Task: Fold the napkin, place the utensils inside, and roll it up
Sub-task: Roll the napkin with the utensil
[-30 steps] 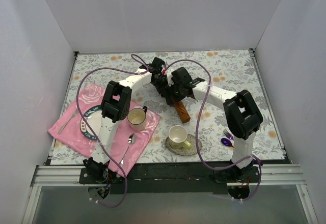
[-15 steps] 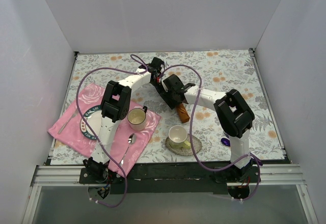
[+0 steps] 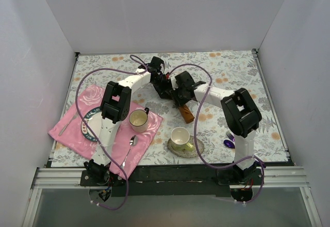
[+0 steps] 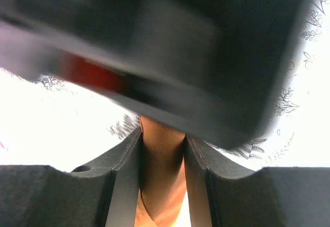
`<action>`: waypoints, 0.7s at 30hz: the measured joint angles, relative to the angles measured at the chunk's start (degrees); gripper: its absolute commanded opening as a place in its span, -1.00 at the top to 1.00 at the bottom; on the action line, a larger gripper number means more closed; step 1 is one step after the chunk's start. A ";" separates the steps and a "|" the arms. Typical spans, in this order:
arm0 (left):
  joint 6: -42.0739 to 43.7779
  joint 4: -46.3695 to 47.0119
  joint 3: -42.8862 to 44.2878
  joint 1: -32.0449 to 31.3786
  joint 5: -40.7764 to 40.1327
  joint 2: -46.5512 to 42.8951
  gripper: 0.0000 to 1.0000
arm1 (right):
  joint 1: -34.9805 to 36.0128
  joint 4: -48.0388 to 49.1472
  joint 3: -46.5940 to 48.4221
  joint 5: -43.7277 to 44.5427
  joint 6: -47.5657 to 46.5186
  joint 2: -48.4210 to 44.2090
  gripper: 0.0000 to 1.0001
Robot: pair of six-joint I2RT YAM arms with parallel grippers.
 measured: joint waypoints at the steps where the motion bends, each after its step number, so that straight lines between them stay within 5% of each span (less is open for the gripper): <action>1: 0.11 -0.04 0.00 0.22 0.15 -0.02 -0.25 | -1.01 0.24 -0.33 -1.92 0.24 0.00 0.19; 17: 0.79 -0.48 0.52 0.96 0.79 -0.02 -0.27 | -16.15 0.66 0.92 -32.54 3.34 3.45 0.20; 21: 0.63 -0.44 0.59 0.70 0.61 -0.02 -0.22 | -16.35 0.72 0.96 -35.10 4.46 3.98 -0.01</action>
